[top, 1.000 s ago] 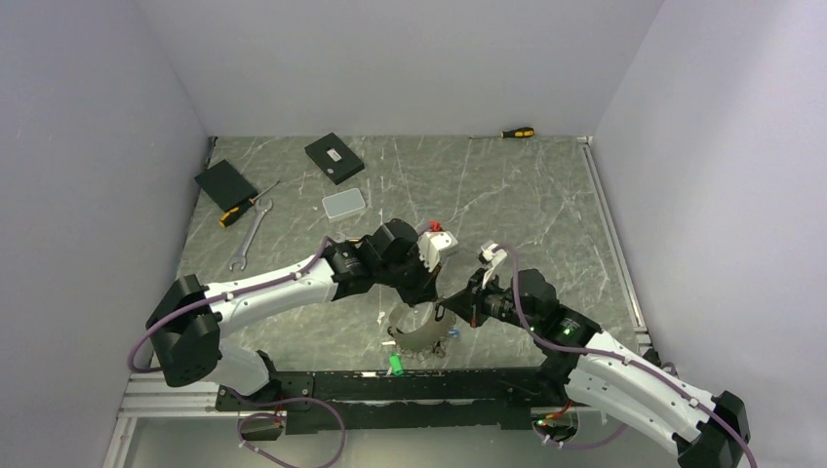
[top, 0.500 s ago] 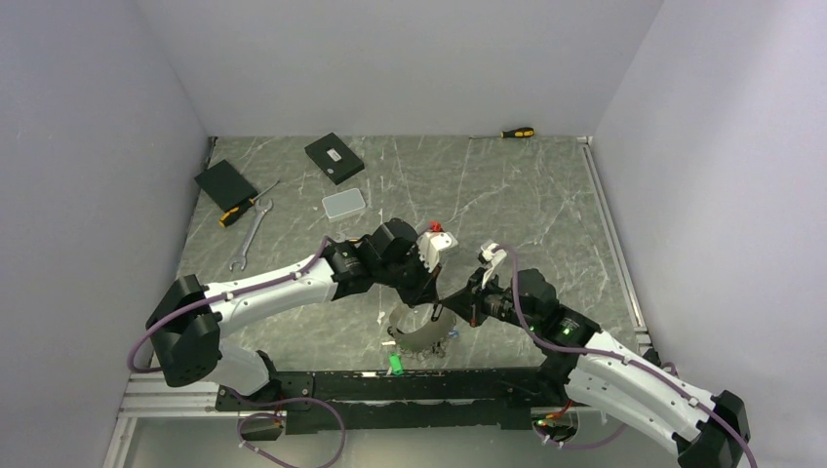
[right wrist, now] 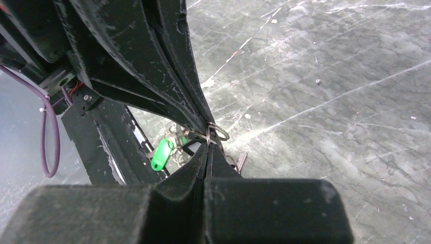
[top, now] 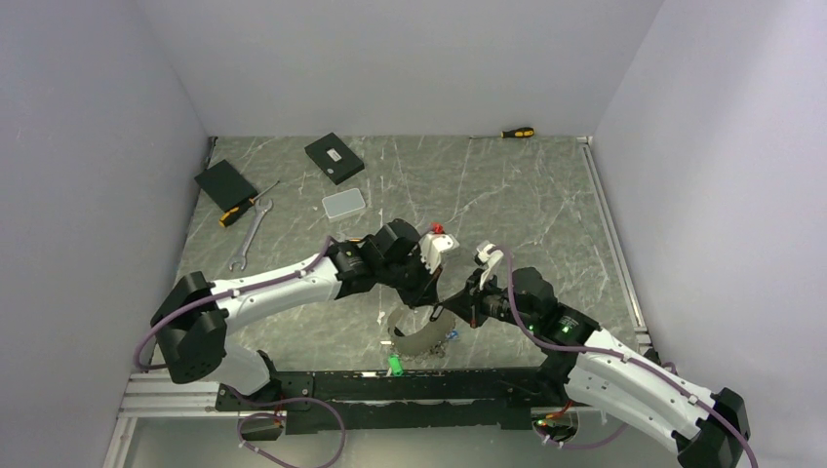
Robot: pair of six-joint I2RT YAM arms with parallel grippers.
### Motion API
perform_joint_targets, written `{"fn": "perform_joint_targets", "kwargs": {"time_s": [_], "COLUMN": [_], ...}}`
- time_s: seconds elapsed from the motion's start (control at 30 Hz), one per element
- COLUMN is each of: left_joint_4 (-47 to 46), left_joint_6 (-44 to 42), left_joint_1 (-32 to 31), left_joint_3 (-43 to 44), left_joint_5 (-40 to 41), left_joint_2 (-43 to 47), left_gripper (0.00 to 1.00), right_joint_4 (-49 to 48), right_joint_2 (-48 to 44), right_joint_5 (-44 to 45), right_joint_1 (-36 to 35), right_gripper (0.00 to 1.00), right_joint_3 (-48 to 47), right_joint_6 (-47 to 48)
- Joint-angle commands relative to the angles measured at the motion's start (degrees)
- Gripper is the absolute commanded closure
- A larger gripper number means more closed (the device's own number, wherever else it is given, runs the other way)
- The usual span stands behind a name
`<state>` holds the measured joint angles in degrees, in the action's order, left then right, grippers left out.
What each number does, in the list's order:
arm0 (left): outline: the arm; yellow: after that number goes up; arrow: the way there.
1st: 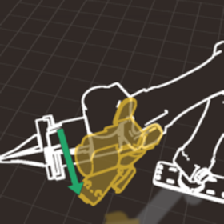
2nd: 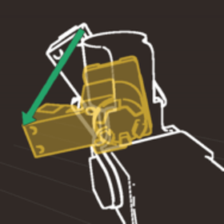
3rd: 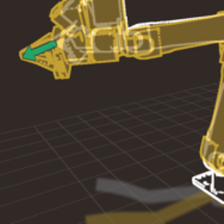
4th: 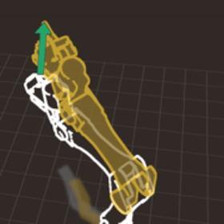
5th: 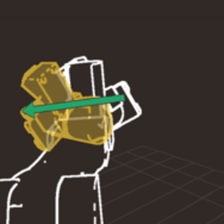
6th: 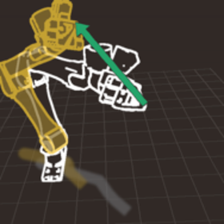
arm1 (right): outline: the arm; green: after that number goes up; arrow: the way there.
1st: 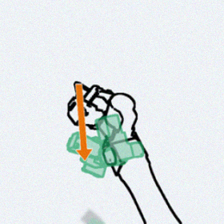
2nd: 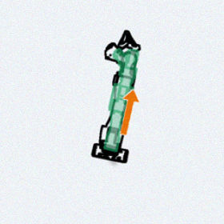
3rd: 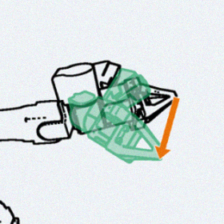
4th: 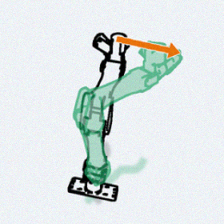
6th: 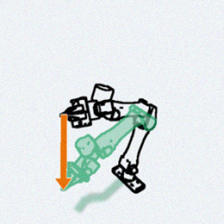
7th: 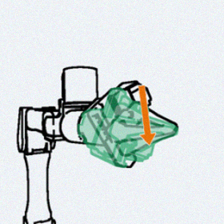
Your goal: Put the keys on the keyring
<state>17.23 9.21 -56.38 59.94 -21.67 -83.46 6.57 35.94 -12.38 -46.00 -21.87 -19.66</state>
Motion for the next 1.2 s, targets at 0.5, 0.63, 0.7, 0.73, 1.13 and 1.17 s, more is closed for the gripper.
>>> {"fn": "perform_joint_targets", "kwargs": {"time_s": [0.5,0.63,0.7,0.73,1.13,1.17], "left_joint_4": [-0.57,-1.81,-2.3,-2.44,-3.27,-3.35], "left_joint_6": [0.46,0.79,0.64,0.7,0.93,0.92], "left_joint_1": [-0.16,-0.06,-0.05,-0.11,-0.05,-0.05], "left_joint_3": [2.4,1.62,1.29,1.17,0.09,0.04], "left_joint_5": [-3.16,-2.4,-2.14,-1.85,-0.58,-0.45], "left_joint_2": [0.88,2.44,3.17,3.47,6.52,6.69], "left_gripper": [1.0,1.0,1.0,1.0,1.0,1.0], "right_joint_4": [-1.14,-0.6,-0.44,-0.42,-0.23,-0.17], "right_joint_2": [0.72,1.02,1.29,1.38,1.36,1.31], "right_joint_5": [0.82,1.18,1.18,1.09,0.78,0.58], "right_joint_1": [-0.47,-0.5,-0.57,-0.51,-0.5,-0.5], "right_gripper": [1.0,1.0,1.0,1.0,1.0,1.0], "right_joint_3": [-3.62,-3.62,-3.62,-3.62,-3.36,-3.36], "right_joint_6": [1.85,1.2,0.89,0.67,-0.59,-0.82]}}
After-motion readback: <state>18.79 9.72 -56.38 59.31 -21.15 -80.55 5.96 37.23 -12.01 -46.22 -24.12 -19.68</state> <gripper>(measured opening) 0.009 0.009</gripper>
